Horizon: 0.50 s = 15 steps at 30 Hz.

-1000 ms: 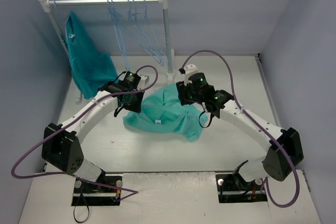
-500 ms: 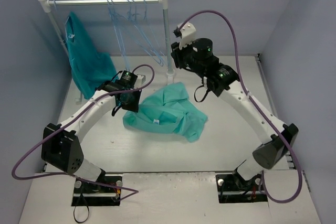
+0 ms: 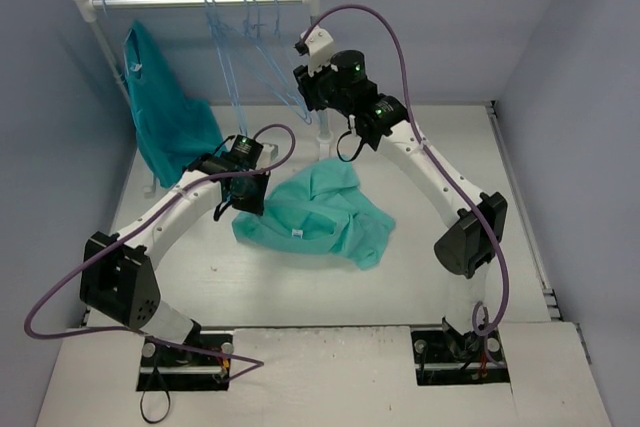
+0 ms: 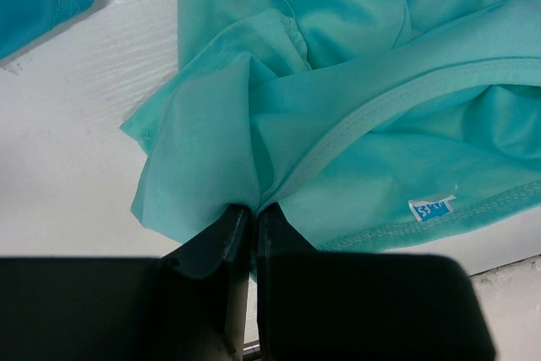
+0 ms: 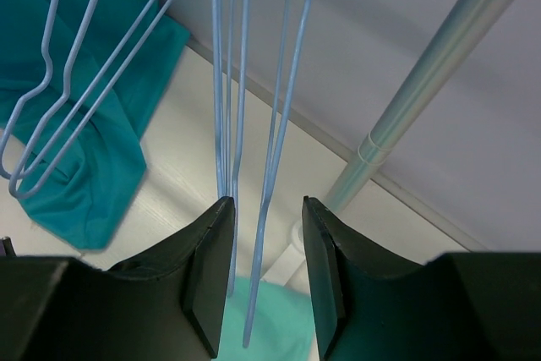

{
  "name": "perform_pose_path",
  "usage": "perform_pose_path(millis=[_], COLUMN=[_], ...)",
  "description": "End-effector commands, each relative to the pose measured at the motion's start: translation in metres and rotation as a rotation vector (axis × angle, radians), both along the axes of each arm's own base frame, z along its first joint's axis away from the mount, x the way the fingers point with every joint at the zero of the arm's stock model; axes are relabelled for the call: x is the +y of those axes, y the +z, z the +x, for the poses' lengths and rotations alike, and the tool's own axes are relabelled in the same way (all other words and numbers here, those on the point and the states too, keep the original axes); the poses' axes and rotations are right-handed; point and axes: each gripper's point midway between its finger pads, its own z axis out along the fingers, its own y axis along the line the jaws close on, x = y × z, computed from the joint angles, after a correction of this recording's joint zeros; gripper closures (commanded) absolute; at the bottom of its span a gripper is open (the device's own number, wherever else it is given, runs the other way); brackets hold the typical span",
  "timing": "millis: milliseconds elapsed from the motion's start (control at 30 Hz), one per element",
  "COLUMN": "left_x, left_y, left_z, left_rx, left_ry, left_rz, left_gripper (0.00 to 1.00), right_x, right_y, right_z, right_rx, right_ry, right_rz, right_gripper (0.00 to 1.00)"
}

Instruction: Place the t-shirt on the hanger

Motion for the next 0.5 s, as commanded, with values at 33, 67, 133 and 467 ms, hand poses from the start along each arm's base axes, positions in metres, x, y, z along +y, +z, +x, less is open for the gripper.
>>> perform_pose_path(millis=[33, 67, 133, 467], left_x=[0.001, 0.001, 0.002, 0.001], left_y=[0.008, 0.008, 0.007, 0.007], left_z=[0.004, 0.004, 0.003, 0.002], left_rx=[-0.027, -0.026, -0.023, -0.018], left_ry=[0.007, 0.007, 0.007, 0.003], left_rz=[-0.006, -0.005, -0.003, -0.005], left_gripper=[1.0, 1.0, 1.0, 1.0], right_x=[0.004, 0.006, 0.008, 0.013], right_y=[0.043, 0.04, 0.033, 0.008], right_z=[0.014, 0.017, 0.022, 0.037], right_rx=[-0.11, -0.106, -0.096, -0.041], right_ry=[0.011, 0.011, 0.008, 0.017], right_rz=[0.098, 0.099, 0.101, 0.122], right_gripper=[0.66, 0.66, 0.68, 0.73])
